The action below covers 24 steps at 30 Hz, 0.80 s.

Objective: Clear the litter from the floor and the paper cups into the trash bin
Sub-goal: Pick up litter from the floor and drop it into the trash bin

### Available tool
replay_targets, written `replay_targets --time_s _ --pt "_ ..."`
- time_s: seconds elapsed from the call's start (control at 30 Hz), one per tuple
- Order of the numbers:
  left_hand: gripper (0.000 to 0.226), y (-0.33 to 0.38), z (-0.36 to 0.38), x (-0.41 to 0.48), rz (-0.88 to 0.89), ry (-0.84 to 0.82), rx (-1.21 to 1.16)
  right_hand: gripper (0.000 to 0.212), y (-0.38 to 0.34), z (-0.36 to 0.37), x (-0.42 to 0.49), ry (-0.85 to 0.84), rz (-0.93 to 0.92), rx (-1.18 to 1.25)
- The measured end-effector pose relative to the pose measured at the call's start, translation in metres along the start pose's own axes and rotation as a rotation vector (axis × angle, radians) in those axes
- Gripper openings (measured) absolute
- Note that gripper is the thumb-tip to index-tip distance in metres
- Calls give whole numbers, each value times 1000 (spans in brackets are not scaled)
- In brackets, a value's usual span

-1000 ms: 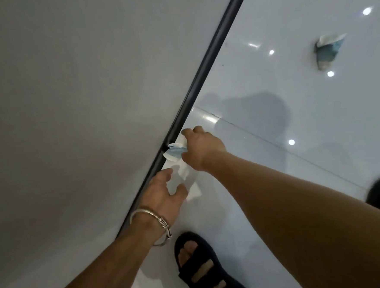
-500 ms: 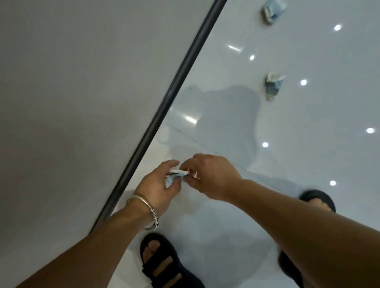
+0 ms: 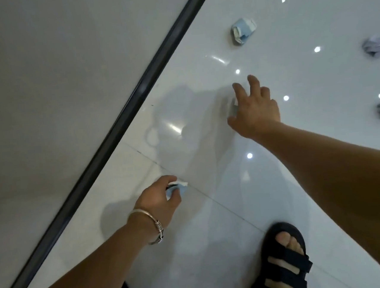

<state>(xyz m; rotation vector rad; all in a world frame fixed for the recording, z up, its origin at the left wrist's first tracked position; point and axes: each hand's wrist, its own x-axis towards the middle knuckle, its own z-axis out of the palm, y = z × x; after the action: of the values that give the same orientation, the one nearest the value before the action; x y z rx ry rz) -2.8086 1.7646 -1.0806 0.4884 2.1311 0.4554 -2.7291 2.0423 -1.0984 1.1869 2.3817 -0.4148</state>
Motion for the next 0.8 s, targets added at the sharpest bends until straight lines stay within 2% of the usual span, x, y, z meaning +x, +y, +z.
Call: replay_targets --time_s 0.17,0.27,0.33,0.5,0.8 --pt "21 -4 6 13 3 50 -7 41 -5 42 -2 -30 39 195" --pt "23 18 -9 7 6 62 6 53 -16 43 -44 -121 -89 278" --pt "27 41 -26 -4 23 36 46 56 -23 22 -67 -122 -146 315" --pt "34 114 -90 -55 15 50 173 52 -36 -84 -122 -48 -232 376" --pt "32 250 -201 -226 60 242 -13 57 -28 -318 -257 -101 -500 242"
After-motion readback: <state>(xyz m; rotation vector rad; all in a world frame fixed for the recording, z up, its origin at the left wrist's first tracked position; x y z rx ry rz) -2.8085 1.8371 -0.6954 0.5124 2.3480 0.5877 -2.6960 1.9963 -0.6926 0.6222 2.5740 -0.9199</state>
